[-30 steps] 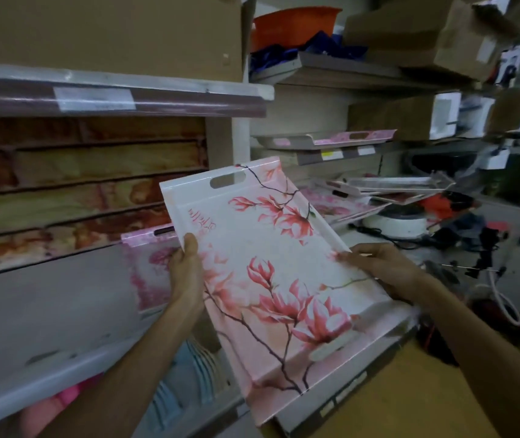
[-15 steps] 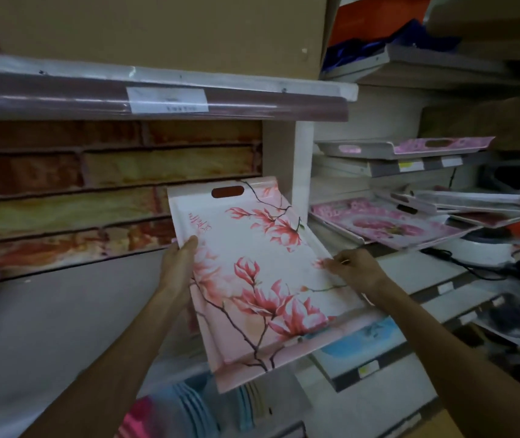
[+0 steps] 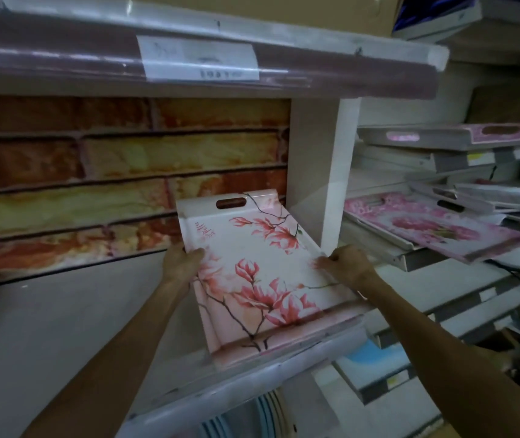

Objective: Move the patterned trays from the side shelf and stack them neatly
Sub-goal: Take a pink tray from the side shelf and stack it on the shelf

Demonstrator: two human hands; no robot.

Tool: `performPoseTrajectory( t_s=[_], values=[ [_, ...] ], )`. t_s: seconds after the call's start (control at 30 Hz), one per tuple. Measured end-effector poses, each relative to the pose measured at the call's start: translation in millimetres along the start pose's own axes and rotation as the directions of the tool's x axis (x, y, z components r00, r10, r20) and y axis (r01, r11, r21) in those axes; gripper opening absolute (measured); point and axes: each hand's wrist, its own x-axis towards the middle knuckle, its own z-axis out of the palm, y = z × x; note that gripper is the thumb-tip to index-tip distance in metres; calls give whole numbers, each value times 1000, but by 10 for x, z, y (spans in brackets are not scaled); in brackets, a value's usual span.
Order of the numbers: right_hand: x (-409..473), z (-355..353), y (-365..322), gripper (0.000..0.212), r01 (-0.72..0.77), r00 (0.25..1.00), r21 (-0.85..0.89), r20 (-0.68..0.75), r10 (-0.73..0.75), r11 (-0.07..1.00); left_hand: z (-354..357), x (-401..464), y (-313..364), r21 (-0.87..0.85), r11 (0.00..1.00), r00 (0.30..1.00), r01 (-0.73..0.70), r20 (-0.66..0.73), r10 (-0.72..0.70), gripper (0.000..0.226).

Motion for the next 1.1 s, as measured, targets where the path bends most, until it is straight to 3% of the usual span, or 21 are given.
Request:
performPoseTrajectory(
  t_s=[0.23, 0.33, 0.47, 0.57, 0.7, 0.93, 1.1],
  values=[
    [217, 387, 145, 47, -41, 999, -167, -2, 41, 985, 46, 206, -330, 159, 986, 999, 38, -41, -32, 45],
    [253, 471, 217, 51, -47, 999, -221, 5, 49, 974, 76, 234, -463, 290, 957, 999, -12, -27, 20, 40],
    [293, 503, 241, 48, -45, 999, -255, 12, 50, 966, 149, 316, -562, 486, 871, 996, -75, -1, 87, 61],
    [284, 515, 228, 48, -28, 1000, -301, -1, 29, 953, 185, 417, -669, 608, 791, 997, -63, -4, 83, 40],
    [248, 564, 243, 46, -1, 1000, -337, 16, 6, 941, 195, 500, -846, 702, 710, 997, -57, -1, 81, 32],
    [229, 608, 253, 47, 46, 998, -340, 66, -25, 939, 190, 465, -874, 783, 621, 996, -38, -24, 91, 30],
    [200, 553, 243, 44, 75, 996, -334, 76, -52, 940, 119, 361, -782, 726, 688, 996, 4, -66, 64, 41]
  ],
)
